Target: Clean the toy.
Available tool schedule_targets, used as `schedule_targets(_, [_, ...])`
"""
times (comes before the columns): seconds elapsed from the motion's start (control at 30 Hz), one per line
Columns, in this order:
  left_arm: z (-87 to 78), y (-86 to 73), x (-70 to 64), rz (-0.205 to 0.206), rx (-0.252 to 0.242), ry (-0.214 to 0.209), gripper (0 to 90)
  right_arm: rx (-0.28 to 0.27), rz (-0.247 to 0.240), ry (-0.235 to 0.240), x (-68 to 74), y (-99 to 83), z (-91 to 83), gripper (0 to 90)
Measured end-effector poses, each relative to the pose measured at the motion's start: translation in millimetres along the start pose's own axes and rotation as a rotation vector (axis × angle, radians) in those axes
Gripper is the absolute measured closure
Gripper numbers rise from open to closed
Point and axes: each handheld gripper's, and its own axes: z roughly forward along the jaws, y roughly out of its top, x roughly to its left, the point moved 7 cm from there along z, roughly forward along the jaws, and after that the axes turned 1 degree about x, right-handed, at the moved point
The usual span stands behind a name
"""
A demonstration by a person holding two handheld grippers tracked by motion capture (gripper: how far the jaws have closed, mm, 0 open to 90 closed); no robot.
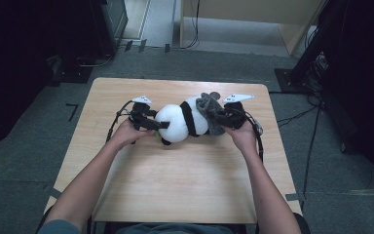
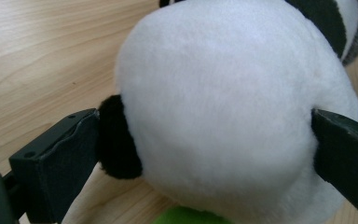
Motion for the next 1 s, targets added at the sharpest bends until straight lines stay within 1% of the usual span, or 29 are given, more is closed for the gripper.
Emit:
schedule_targets(0.03, [1.1,-0.5,-2.6,0.012,0.006,-0.004,0.0,-0.006,-0.001,0.001,-0.7,0.1,1.1,78.3])
schedule_targets(0.1, [3.9,-1.9,-9.4,0.054,0.019,-0.016,0.0,-0.021,-0.010,-0.005,-2.1,0.6,3.3,78.0])
schedule_targets(0.13, [5.6,-3.0,-12.1,0.066,0.029,-0.020,0.0,-0.027,-0.014,-0.009,-2.3,0.9,4.6,77.9])
schedule_targets(0.17, [8.8,-4.8,-15.9,0.075,0.043,-0.029,0.0,-0.031,-0.014,-0.012,-2.2,1.1,5.3,77.8])
schedule_targets(0.23, [10.5,-5.3,-17.0,0.078,0.047,-0.028,0.0,-0.036,-0.018,-0.027,-2.0,1.7,6.8,77.9])
schedule_targets(0.33, [10.2,-5.8,-16.9,0.054,0.054,-0.030,0.3,-0.042,-0.006,-0.039,-1.0,2.4,7.7,77.9])
schedule_targets(0.4, [8.2,-6.0,-19.7,0.049,0.052,-0.028,8.1,-0.047,0.004,-0.045,-1.1,2.8,7.9,77.8])
schedule_targets(0.43, [6.9,-6.5,-21.2,0.056,0.046,-0.015,12.9,-0.049,0.011,-0.045,-1.4,3.0,7.7,77.8])
schedule_targets(0.47, [5.6,-7.0,-24.0,0.048,0.037,-0.008,16.2,-0.051,0.020,-0.043,-2.2,3.3,7.1,77.8])
schedule_targets(0.5, [4.6,-7.5,-26.2,0.042,0.029,0.001,22.3,-0.055,0.030,-0.044,-3.2,3.8,5.8,77.8])
schedule_targets(0.6, [1.0,-7.7,-34.0,0.033,0.024,0.029,33.7,-0.062,0.064,-0.042,-4.6,6.6,0.0,78.1])
schedule_targets(0.63, [0.0,-7.7,-36.4,0.022,0.023,0.034,36.5,-0.059,0.074,-0.041,-4.6,7.9,-2.7,78.2])
schedule_targets(0.67, [-1.3,-7.2,-39.2,-0.002,0.022,0.031,39.6,-0.055,0.081,-0.042,-4.1,9.4,-5.8,78.4])
schedule_targets(0.7, [-2.5,-6.6,-41.0,-0.016,0.022,0.029,41.6,-0.056,0.087,-0.041,-2.6,11.4,-9.1,78.6])
schedule_targets(0.73, [-4.2,-5.7,-44.2,-0.041,0.019,0.026,43.4,-0.059,0.084,-0.039,-1.3,13.1,-11.8,78.7])
schedule_targets(0.8, [-7.8,-2.7,-49.0,-0.062,0.008,0.009,46.5,-0.077,0.079,-0.032,5.1,18.5,-20.6,78.7])
schedule_targets(0.87, [-14.1,3.0,-53.6,-0.087,-0.018,-0.007,48.5,-0.092,0.070,-0.021,12.7,23.4,-27.7,78.7])
schedule_targets(0.93, [-21.4,8.7,-57.7,-0.104,-0.047,-0.007,49.3,-0.105,0.067,-0.003,22.4,28.1,-34.1,78.6])
schedule_targets(1.0, [-26.2,11.4,-61.3,-0.107,-0.055,0.004,49.2,-0.118,0.050,0.010,32.7,32.3,-38.4,78.7])
